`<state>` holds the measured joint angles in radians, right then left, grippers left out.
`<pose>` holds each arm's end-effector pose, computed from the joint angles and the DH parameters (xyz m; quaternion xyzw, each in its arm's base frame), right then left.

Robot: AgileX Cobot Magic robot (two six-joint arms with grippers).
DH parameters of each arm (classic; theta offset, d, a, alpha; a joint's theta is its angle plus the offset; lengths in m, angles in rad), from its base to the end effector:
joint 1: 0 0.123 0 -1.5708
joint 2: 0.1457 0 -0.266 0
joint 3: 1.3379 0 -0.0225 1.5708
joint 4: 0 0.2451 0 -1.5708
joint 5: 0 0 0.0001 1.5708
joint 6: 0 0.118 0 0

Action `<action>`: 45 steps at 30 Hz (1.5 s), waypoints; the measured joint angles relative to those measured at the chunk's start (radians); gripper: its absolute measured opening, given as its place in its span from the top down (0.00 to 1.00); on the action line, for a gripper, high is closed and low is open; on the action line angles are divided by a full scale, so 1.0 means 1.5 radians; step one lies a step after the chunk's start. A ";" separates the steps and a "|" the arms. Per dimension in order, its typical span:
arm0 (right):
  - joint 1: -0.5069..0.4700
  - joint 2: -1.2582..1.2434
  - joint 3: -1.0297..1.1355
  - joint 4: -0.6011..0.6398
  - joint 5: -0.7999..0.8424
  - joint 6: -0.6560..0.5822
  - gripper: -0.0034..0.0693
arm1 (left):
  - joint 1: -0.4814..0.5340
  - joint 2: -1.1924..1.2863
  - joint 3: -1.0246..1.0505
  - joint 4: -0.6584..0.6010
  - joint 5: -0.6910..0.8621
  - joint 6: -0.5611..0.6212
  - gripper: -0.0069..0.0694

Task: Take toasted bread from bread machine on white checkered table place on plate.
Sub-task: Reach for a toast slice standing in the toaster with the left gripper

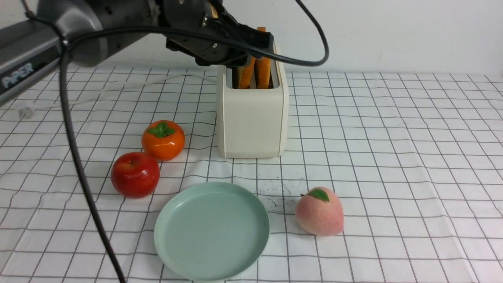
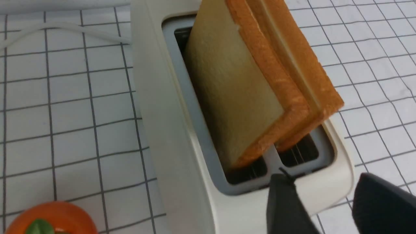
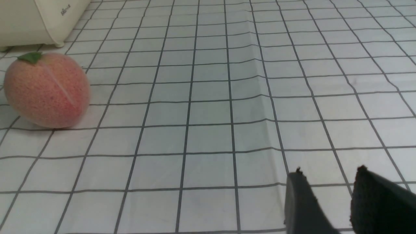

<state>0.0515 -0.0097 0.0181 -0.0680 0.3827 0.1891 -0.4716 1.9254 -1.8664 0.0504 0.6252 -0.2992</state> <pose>0.0916 0.0017 0.1655 0.0375 0.8049 0.0423 0.5908 0.4198 -0.2102 0.3195 0.0872 0.8793 -0.1549 0.4419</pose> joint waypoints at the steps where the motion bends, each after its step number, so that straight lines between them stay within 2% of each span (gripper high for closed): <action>1: 0.000 0.000 0.000 0.000 0.000 0.000 0.62 | 0.000 0.011 -0.010 0.001 -0.001 0.000 0.45; 4: 0.000 0.000 0.000 0.000 0.000 0.000 0.62 | 0.000 0.052 -0.040 0.009 -0.004 0.000 0.40; 8: 0.000 0.000 0.000 0.000 0.000 0.000 0.62 | 0.000 0.078 -0.055 0.031 -0.018 -0.001 0.39; 14: 0.000 0.000 0.000 0.000 0.000 0.000 0.62 | 0.000 0.100 -0.060 0.112 -0.060 -0.034 0.45; 18: 0.000 0.000 0.000 0.000 0.000 0.000 0.62 | 0.000 0.105 -0.060 0.176 -0.094 -0.089 0.51; 21: 0.000 0.000 0.000 0.000 0.000 0.000 0.62 | 0.000 0.112 -0.060 0.189 -0.115 -0.118 0.52; 27: 0.000 0.000 0.000 0.000 0.000 0.000 0.62 | 0.000 0.120 -0.060 0.198 -0.132 -0.126 0.53; 29: 0.000 0.000 0.000 0.000 0.000 0.000 0.62 | 0.000 0.122 -0.060 0.198 -0.134 -0.127 0.56; 34: 0.000 0.000 0.000 0.000 0.000 0.000 0.62 | 0.000 0.127 -0.060 0.203 -0.151 -0.127 0.79; 39: 0.000 0.000 0.000 0.000 0.000 0.000 0.62 | 0.000 0.104 -0.060 0.205 -0.154 -0.127 0.79; 45: 0.000 0.000 0.000 0.000 0.000 0.000 0.62 | 0.000 -0.036 -0.060 0.204 -0.126 -0.128 0.79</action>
<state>0.0515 -0.0097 0.0181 -0.0680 0.3827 0.1891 -0.4716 1.8721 -1.9557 0.3568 0.4365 -0.4920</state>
